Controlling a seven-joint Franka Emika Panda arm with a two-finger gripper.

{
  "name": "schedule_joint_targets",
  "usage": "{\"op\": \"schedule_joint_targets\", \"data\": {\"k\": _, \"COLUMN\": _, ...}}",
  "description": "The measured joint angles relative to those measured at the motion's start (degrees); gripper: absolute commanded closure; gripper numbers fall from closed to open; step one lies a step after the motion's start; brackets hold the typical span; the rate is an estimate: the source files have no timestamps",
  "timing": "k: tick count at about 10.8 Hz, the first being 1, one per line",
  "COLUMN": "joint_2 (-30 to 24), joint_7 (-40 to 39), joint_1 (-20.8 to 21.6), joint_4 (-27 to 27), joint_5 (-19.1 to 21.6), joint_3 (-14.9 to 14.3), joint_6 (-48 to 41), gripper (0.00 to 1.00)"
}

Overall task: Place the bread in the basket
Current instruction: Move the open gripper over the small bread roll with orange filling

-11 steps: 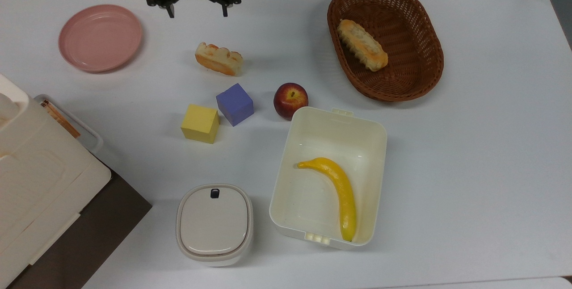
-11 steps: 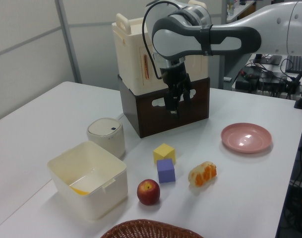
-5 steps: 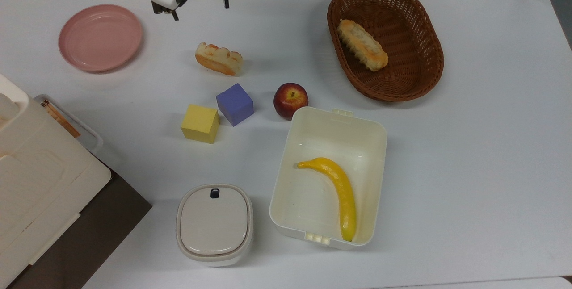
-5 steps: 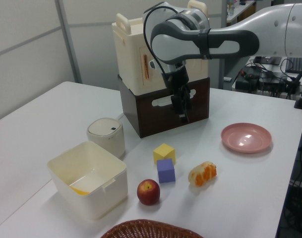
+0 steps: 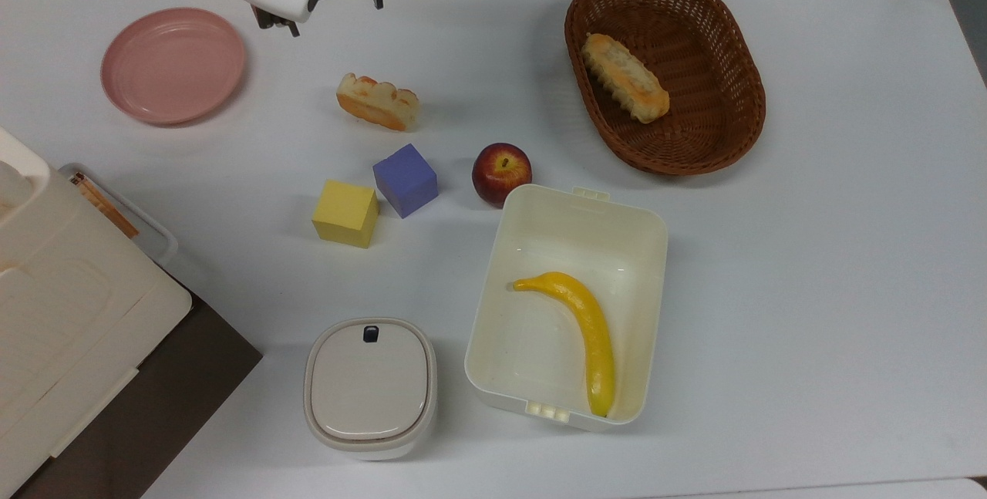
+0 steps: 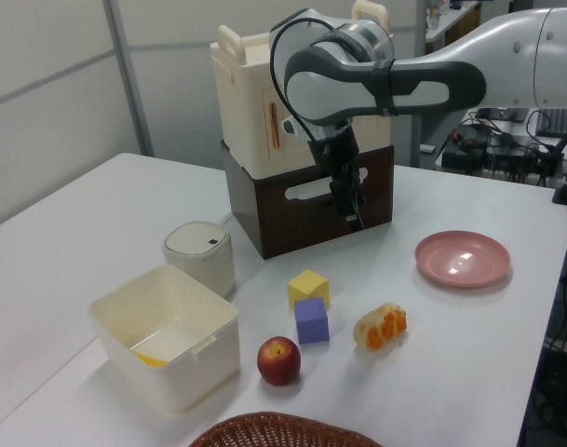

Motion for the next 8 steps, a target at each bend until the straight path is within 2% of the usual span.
{"op": "schedule_joint_targets", "data": {"k": 3, "joint_2": -1.26, "joint_7": -4.56, "joint_1": 0.02, "joint_4": -3.1, "joint_5": -1.64, "joint_3": 0.01, "joint_6": 0.24, "gripper": 0.0}}
{"op": "schedule_joint_targets", "data": {"k": 6, "joint_2": -6.41, "joint_7": -9.72, "joint_1": 0.02, "joint_4": -12.89, "joint_5": -2.24, "joint_3": 0.01, "joint_6": 5.72, "gripper": 0.0}}
{"op": "schedule_joint_targets", "data": {"k": 8, "joint_2": -8.3, "joint_7": -13.11, "joint_1": 0.05, "joint_4": -19.15, "joint_5": -4.08, "joint_3": 0.06, "joint_6": 9.29, "gripper": 0.0}}
